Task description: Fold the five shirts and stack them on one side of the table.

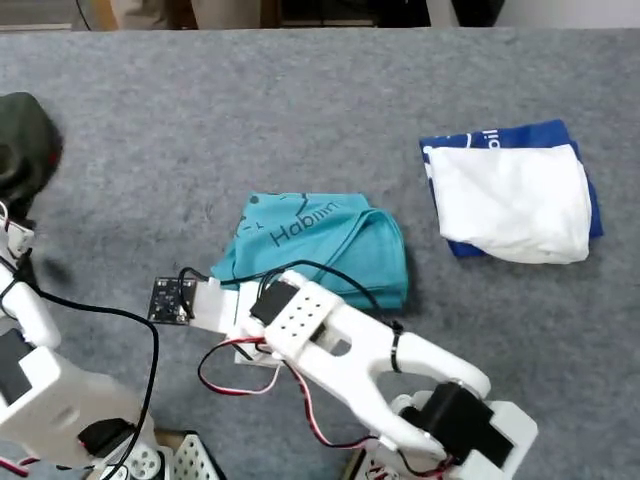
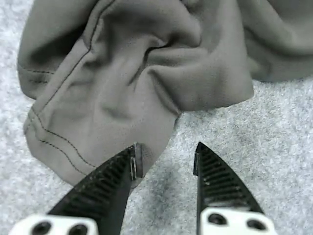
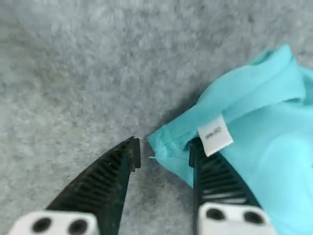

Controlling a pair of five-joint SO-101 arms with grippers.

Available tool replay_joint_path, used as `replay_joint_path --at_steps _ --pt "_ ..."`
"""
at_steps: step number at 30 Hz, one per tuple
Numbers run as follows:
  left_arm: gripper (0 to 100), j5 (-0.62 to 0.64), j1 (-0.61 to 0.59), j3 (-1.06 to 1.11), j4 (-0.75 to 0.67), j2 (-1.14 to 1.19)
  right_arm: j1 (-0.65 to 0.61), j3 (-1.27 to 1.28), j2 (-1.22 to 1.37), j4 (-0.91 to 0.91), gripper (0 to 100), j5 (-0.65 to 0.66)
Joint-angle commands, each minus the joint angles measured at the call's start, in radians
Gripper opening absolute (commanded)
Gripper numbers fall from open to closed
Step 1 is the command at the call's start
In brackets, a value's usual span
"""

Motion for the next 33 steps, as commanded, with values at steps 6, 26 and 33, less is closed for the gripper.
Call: replay_joint_path --at_steps 6,26,33 --pt "18 0.009 -0.003 -0.038 -0.014 -0.005 0.136 -0.002 -0.042 -0.020 3.2 -0.006" --pt "18 0.008 0.008 -0.037 -0.014 -0.004 0.374 -0.305 -0.062 0.195 0.3 0.046" --pt "18 0.008 0.008 -0.037 -0.014 -0.004 0.545 -0.636 -0.053 0.436 0.3 0.221"
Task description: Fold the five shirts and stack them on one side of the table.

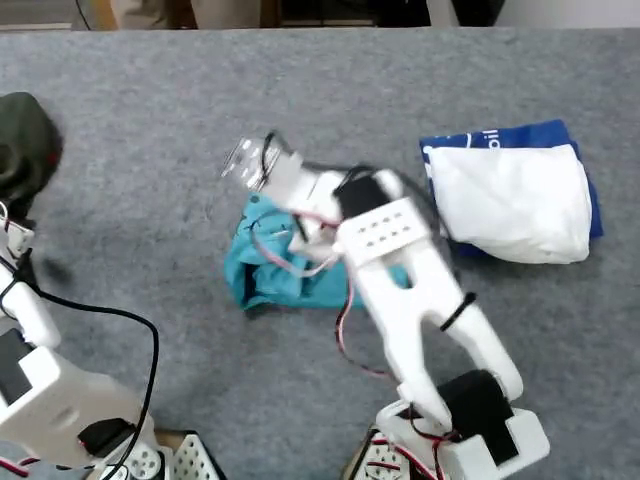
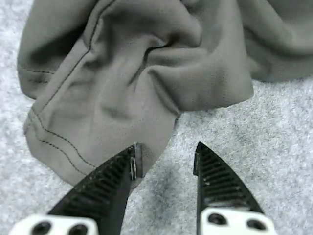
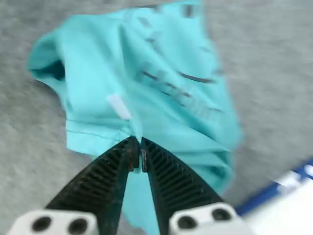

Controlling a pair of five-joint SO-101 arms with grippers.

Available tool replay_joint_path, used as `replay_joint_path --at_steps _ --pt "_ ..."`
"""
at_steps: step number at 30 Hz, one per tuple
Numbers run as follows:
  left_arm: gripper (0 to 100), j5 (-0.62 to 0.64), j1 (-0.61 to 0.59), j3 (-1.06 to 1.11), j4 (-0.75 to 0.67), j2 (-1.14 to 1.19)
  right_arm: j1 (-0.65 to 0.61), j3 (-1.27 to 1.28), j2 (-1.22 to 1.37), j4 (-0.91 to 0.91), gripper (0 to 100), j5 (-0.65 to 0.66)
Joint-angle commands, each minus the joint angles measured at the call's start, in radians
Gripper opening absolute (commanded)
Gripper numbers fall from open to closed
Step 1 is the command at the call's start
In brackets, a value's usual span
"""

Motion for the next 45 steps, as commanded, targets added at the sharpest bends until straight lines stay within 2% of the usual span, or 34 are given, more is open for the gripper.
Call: replay_joint_path --at_steps 1,7,14,23,26,29,32,36,38,40,43,45 --pt "18 0.008 0.008 -0.037 -0.014 -0.004 0.074 -0.173 -0.031 0.083 0.3 0.098" --pt "18 0.008 0.008 -0.037 -0.009 -0.004 0.108 -0.331 0.071 0.104 0.3 0.226" --pt "18 0.008 0.008 -0.020 -0.014 -0.004 0.114 -0.650 0.231 0.127 0.3 0.341" --pt "18 0.006 0.021 -0.012 0.002 -0.004 0.067 -0.923 0.372 0.353 0.3 0.463" --pt "18 -0.083 0.107 0.000 0.087 -0.016 0.051 -0.944 0.389 0.379 0.3 0.465" --pt "18 -0.187 0.236 -0.014 0.256 -0.038 0.051 -0.951 0.407 0.371 0.3 0.465" --pt "18 -0.192 0.342 -0.014 0.431 -0.165 0.051 -0.951 0.418 0.371 0.2 0.460" --pt "18 -0.203 0.482 0.048 0.535 -0.447 0.051 -0.951 0.415 0.371 0.2 0.430" --pt "18 -0.163 0.554 0.135 0.500 -0.582 0.051 -0.951 0.415 0.377 0.2 0.413" --pt "18 -0.097 0.598 0.253 0.390 -0.679 0.051 -0.943 0.415 0.379 0.2 0.400" --pt "18 -0.028 0.628 0.396 0.210 -0.699 0.048 -0.941 0.418 0.417 0.3 0.384" --pt "18 -0.014 0.631 0.427 0.184 -0.671 0.047 -0.941 0.421 0.463 0.7 0.381"
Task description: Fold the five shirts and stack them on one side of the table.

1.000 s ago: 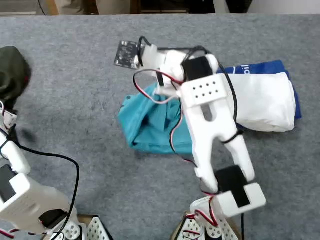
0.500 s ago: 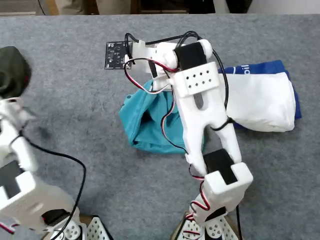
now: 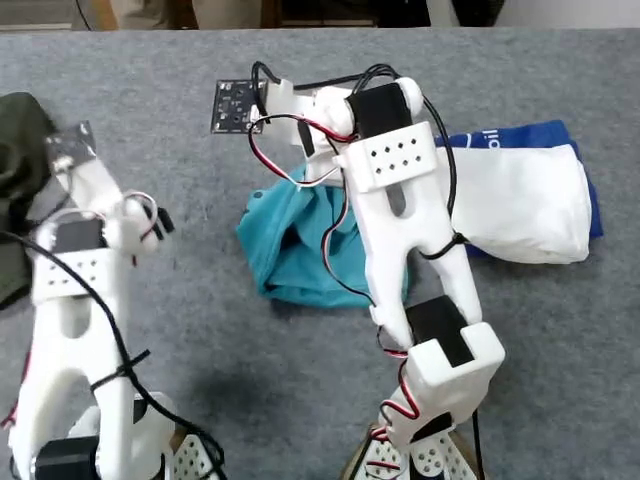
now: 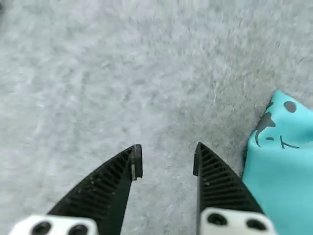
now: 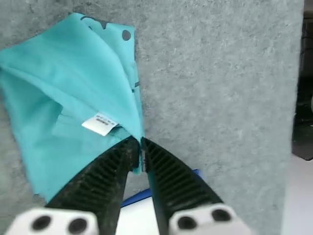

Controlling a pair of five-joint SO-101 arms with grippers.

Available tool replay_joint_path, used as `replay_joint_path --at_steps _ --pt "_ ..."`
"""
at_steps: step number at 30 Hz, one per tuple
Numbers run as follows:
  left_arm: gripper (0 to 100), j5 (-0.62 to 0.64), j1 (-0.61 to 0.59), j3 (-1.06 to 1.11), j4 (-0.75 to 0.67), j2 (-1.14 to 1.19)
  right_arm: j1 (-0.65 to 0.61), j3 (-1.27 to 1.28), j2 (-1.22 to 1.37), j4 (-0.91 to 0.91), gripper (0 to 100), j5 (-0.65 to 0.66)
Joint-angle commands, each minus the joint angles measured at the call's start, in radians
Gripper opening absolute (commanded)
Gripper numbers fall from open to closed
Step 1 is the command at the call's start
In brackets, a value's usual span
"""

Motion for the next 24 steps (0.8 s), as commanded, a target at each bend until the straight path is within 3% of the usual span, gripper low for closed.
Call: replay_joint_path --at_steps 1,6,9,13,18,21,24 --pt "18 0.037 0.015 0.043 -0.072 0.002 -0.010 -0.041 -0.001 0.068 2.1 -0.018" --pt "18 0.031 -0.012 0.011 -0.074 0.082 0.016 -0.056 -0.064 0.095 24.2 -0.135" --pt "18 0.029 -0.025 -0.031 -0.069 0.091 0.028 -0.053 -0.137 0.095 29.0 -0.144" --pt "18 -0.002 0.041 -0.109 -0.002 0.087 0.186 -0.053 -0.232 0.091 21.4 -0.207" --pt "18 -0.017 0.236 -0.221 0.018 0.101 0.524 -0.051 -0.311 0.097 0.0 -0.236" --pt "18 -0.012 0.411 -0.295 0.018 0.125 0.705 -0.027 -0.337 0.097 2.9 -0.232" --pt "18 0.034 0.562 -0.393 0.018 0.217 0.802 0.051 -0.360 0.097 2.9 -0.232"
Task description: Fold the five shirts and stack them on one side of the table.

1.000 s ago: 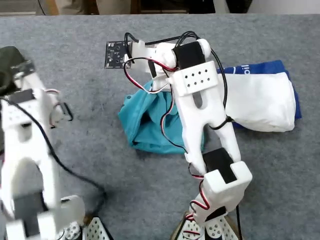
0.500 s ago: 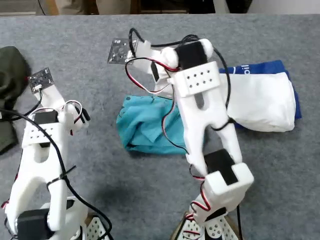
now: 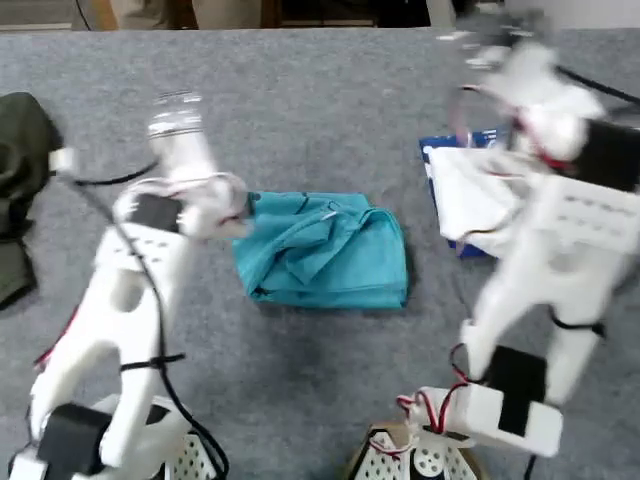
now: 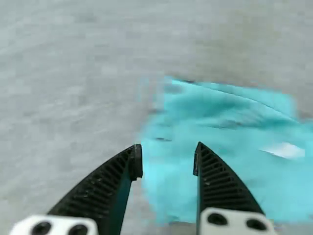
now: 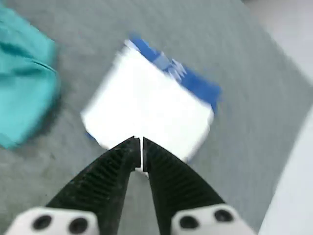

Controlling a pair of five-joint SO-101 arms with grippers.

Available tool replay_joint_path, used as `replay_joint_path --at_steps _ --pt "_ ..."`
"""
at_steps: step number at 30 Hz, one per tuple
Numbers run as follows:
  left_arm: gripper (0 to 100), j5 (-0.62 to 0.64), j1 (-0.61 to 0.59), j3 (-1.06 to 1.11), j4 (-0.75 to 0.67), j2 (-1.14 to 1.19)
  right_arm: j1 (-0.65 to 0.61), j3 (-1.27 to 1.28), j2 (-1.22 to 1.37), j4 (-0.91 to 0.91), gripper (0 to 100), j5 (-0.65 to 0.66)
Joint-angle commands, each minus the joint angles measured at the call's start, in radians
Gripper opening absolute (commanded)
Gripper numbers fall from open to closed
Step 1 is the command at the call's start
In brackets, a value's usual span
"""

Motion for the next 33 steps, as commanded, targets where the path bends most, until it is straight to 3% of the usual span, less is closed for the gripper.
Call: replay_joint_path --at_steps 1,6,10,20,26,33 --pt "18 0.060 0.181 -0.158 0.005 0.099 0.119 0.068 -0.061 0.014 2.9 -0.009" --pt "18 0.115 0.330 -0.399 0.025 0.380 0.162 0.211 -0.130 -0.005 2.9 -0.009" --pt "18 0.121 0.422 -0.638 0.126 0.595 0.162 0.302 -0.174 -0.043 2.9 -0.014" --pt "18 0.244 0.448 -1.151 0.373 0.935 0.223 0.392 -0.199 -0.117 0.6 -0.017" --pt "18 0.262 0.494 -1.339 0.442 1.093 0.360 0.400 -0.199 -0.115 0.2 -0.054" --pt "18 0.264 0.525 -1.470 0.460 1.245 0.392 0.392 -0.199 -0.115 0.2 -0.058"
